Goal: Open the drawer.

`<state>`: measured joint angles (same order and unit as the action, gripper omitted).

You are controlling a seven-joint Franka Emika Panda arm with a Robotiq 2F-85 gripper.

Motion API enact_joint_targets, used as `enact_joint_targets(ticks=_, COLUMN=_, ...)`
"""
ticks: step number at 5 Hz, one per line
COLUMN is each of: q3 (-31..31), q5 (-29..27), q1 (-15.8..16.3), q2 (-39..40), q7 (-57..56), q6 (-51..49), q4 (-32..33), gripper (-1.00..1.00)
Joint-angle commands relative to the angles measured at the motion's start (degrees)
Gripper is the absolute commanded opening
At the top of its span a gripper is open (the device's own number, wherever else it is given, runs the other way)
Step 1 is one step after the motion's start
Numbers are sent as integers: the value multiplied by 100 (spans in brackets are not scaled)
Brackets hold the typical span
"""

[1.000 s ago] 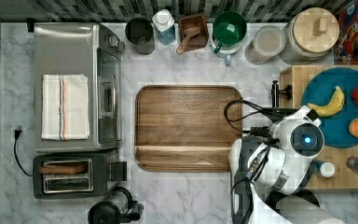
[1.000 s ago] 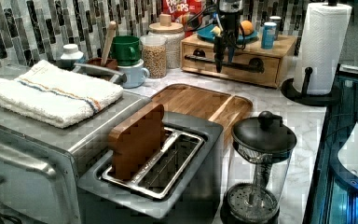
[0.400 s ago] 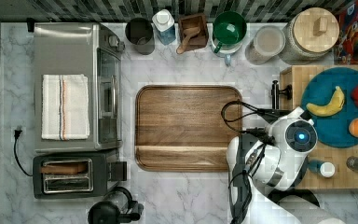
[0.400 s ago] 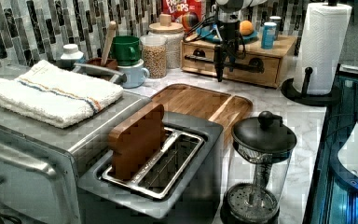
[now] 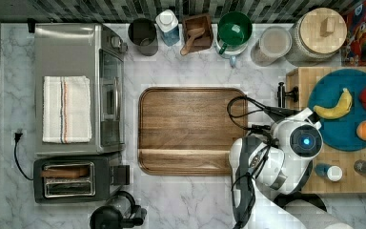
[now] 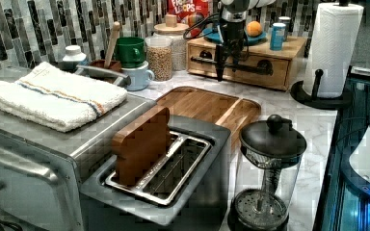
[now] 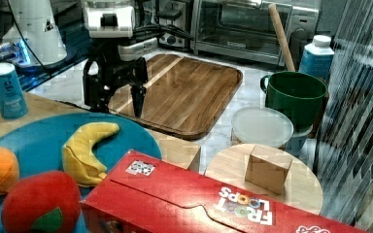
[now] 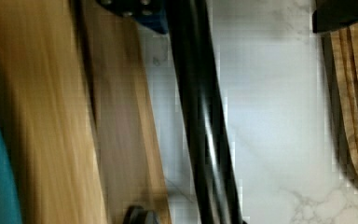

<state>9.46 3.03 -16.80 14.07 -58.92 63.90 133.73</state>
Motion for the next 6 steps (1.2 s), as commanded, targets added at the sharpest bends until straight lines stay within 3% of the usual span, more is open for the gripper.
enact_joint_targets(ticks=1, q3=-990, q5=-223, q1=1241, q2=145, q7=867, q6=921, q4=432, gripper=100)
enact_joint_targets(ticks=3, q3=-1671, q5=-716, q1=1287, q2=-424, q7=1007, q6=412, q4=810, gripper=100)
enact_joint_targets(ticks=5, q3=-1156, q5=253, q1=1952, q2=-401, q7=2684, q6=945, q4=1000, gripper=100)
enact_joint_targets(ticks=6, q3=-1244, q5=268, q1=1843, q2=-352, q7=2798, q6=701, q4=812, gripper=100)
